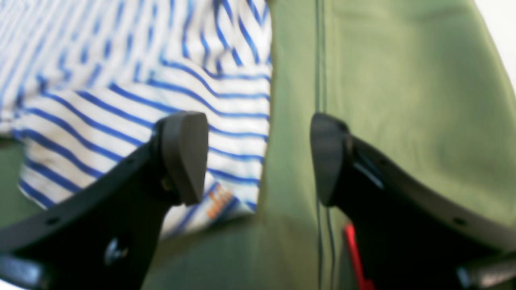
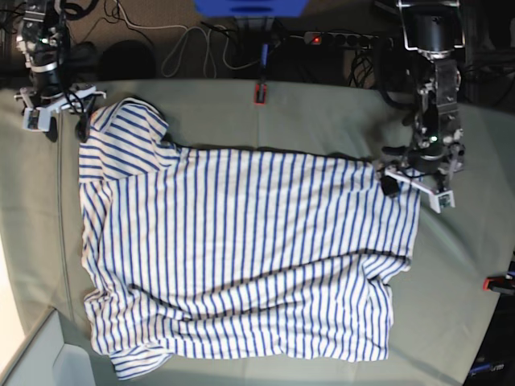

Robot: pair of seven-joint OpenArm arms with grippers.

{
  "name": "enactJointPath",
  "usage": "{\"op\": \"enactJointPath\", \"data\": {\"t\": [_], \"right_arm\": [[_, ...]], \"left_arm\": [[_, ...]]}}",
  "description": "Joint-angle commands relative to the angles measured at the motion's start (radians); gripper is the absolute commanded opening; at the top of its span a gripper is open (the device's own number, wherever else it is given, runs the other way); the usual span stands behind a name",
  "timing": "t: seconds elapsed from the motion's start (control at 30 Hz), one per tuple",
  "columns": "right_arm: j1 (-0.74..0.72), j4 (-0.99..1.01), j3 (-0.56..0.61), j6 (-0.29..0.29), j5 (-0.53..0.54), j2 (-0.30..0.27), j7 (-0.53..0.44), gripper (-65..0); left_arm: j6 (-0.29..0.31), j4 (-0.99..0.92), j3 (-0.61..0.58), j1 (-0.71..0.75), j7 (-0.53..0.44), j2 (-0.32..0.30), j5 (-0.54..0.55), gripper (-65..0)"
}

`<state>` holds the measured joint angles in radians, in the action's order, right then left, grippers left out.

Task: Layout the t-shirt on the table in an organized manner, then fold the t-shirt properly
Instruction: 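Grasp the shoulder corners with both grippers and pull them apart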

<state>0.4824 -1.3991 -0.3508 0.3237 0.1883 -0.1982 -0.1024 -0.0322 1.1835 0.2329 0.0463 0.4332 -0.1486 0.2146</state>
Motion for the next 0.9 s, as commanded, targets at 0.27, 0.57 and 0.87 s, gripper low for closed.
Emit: {"op": "enactJointPath", "data": {"t": [0.27,0.57,0.87], "right_arm": [[-0.11,0.128,-0.003,0.084,0.003,-0.001,-0.026,-28.8],[-0.146,0.238,-0.004,0.087,0.003,-0.001,-0.027,-30.1],[-0.043,0.186,-0.006,0.088,0.004,-0.002,-0.032,-65.0]], "left_arm": [[0.039,-0.006,-0.013,0.01,0.069,0.016,0.042,-41.6],[0.038,0.011,0.095,0.036,0.08,0.025,0.042,-63.4],[0.038,0.167,0.144,0.149,0.082,0.025,0.044,-64.9]]}}
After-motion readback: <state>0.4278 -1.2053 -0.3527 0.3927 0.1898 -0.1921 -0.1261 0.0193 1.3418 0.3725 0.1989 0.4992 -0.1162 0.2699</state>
